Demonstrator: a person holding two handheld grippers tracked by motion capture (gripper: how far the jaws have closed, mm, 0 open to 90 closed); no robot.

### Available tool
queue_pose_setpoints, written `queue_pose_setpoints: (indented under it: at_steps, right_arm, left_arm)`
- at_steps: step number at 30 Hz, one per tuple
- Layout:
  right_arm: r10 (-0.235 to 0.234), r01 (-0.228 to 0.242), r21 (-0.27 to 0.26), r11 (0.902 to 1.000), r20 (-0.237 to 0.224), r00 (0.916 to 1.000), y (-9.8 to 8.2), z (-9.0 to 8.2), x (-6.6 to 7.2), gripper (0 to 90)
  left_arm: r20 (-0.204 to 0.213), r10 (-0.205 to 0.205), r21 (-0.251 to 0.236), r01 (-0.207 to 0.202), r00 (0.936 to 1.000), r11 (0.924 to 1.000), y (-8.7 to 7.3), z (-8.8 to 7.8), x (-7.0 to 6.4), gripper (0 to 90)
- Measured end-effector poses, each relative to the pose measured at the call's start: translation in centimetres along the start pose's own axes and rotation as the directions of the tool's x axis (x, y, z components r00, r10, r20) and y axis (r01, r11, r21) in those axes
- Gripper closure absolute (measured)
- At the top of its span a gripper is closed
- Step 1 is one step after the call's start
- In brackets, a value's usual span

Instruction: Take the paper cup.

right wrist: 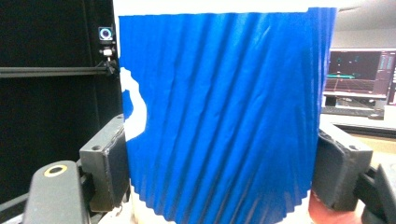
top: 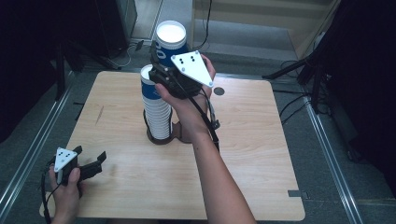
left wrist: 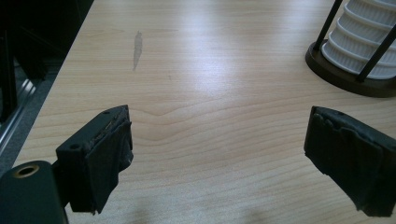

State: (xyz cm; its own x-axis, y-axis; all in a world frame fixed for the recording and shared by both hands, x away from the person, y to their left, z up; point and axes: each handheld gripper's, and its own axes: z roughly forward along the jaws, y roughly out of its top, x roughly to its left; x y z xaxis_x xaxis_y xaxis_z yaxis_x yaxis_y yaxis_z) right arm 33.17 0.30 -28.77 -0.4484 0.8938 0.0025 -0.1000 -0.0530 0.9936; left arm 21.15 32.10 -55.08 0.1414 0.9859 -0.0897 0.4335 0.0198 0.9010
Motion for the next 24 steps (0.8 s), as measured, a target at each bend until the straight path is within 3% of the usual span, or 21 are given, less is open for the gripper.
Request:
queue_pose_setpoints:
  at_steps: [13, 24]
  right_arm:
    - [-0.022, 0.021, 0.009, 0.9997, 0.057, 0.9982, -0.6, -2.9, -3.1, 19.8]
    - [-0.022, 0.019, 0.03, 0.9994, 0.085, 0.9962, -2.0, -5.1, -4.9, 19.7]
  left_arm:
    - [-0.009, 0.008, 0.002, -0.008, 0.9999, 1.0, 0.0, 0.0, -0.1, 8.5]
    - [-0.013, 0.015, 0.003, -0.015, 0.9998, 0.9999, 0.0, 0.0, -0.1, 8.6]
